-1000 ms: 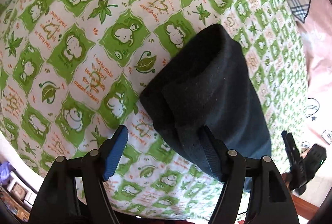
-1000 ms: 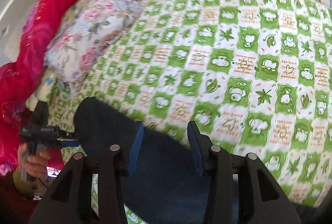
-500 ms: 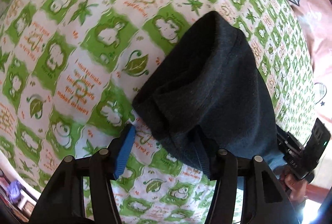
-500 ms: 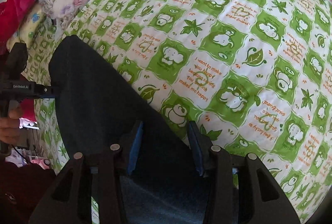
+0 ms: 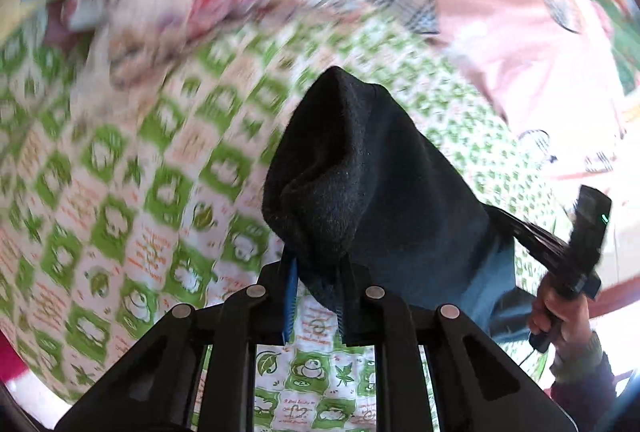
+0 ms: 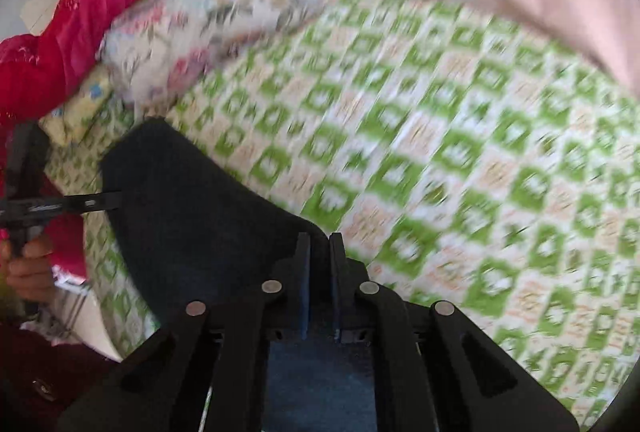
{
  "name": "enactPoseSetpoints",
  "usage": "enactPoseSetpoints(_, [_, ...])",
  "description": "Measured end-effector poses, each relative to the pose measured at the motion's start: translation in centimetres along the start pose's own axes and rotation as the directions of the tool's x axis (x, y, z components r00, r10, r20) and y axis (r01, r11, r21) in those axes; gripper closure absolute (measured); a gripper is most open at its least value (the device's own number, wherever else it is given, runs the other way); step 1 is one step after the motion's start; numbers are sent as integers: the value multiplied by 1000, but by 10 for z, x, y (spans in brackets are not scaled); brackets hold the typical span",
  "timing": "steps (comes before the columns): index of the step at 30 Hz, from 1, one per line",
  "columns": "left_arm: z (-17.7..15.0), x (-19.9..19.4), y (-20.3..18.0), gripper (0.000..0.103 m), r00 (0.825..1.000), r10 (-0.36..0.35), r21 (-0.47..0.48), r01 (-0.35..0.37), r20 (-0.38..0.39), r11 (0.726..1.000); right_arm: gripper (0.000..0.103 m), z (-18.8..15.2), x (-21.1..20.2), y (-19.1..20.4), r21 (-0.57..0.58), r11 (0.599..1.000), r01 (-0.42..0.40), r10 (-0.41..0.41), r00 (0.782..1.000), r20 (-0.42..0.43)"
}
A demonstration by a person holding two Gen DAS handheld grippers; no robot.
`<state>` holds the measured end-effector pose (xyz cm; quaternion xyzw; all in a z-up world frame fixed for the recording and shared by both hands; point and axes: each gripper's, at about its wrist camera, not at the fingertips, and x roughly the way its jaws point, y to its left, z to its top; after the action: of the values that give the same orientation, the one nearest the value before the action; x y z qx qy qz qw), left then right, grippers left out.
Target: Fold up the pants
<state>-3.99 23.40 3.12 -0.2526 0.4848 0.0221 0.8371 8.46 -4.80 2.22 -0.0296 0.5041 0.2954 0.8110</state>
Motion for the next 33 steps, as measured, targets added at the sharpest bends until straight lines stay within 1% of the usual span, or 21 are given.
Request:
enactPoseSetpoints(3, [-3, 0, -4, 88, 999, 35, 68, -35, 10, 997, 94, -1, 16, 5, -21, 998, 60, -60, 998, 5])
enactPoseSetpoints(6, [-3, 16, -1, 88, 997, 80, 98, -80, 2, 992, 94, 0, 35, 2, -6, 996, 90, -90, 996, -7])
enactPoseSetpoints(9, [-6, 39, 7, 88, 990, 140, 132, -137, -20, 982, 94, -2, 55, 0, 8, 994, 113, -113, 993, -32])
enactPoseSetpoints(10, [-10, 41, 21, 88, 988, 154, 143, -148, -27, 978, 94, -3, 63, 1, 4, 991, 132, -132, 990, -48])
enactPoseSetpoints(11, [-12, 48, 22, 87, 984, 178, 161, -170, -32, 972, 94, -4, 69, 0, 6, 990, 142, -141, 988, -67])
enactPoseSetpoints(12, [-15, 58, 21, 85, 975, 218, 191, -206, -45, 960, 92, -5, 76, -2, 17, 989, 150, -147, 985, -92])
enactPoseSetpoints(14, [-18, 70, 22, 83, 964, 254, 217, -232, -78, 948, 85, -6, 76, -5, 46, 985, 169, -164, 982, -94])
enactPoseSetpoints(15, [-18, 70, 22, 79, 963, 253, 218, -229, -92, 949, 79, -6, 71, -7, 63, 984, 164, -159, 984, -86])
enactPoseSetpoints(16, [-18, 66, 22, 77, 964, 250, 216, -226, -95, 950, 72, -5, 64, -8, 87, 983, 163, -157, 985, -76])
enactPoseSetpoints(18, [-15, 53, 21, 69, 964, 253, 216, -231, -79, 949, 63, -7, 44, -12, 129, 976, 174, -169, 984, -47])
enactPoseSetpoints(19, [-12, 45, 19, 67, 964, 257, 219, -237, -64, 946, 63, -10, 27, -16, 157, 974, 165, -165, 986, -13])
enactPoseSetpoints(21, [-7, 30, 13, 64, 970, 239, 227, -226, -33, 947, 62, -18, 4, -23, 203, 969, 144, -152, 988, 26])
enactPoseSetpoints(23, [0, 17, -1, 60, 978, 209, 249, -200, -8, 947, 62, -34, -26, -33, 262, 955, 136, -157, 986, 61])
enactPoseSetpoints(24, [2, 14, -8, 59, 980, 198, 264, -190, -2, 945, 62, -39, -34, -36, 281, 950, 137, -163, 984, 70])
enactPoseSetpoints(26, [4, 11, -33, 59, 986, 164, 327, -155, -2, 932, 62, -55, -55, -46, 332, 930, 159, -197, 977, 86])
enactPoseSetpoints(28, [2, 17, -58, 58, 991, 131, 399, -117, -9, 909, 62, -74, -76, -55, 391, 902, 181, -236, 967, 97])
enactPoseSetpoints(30, [-3, 24, -84, 57, 994, 104, 461, -78, -31, 884, 62, -96, -96, -68, 466, 863, 195, -271, 957, 102])
enactPoseSetpoints(33, [-15, 39, -124, 57, 994, 72, 547, -18, -77, 837, 62, -122, -120, -81, 548, 808, 214, -320, 942, 104])
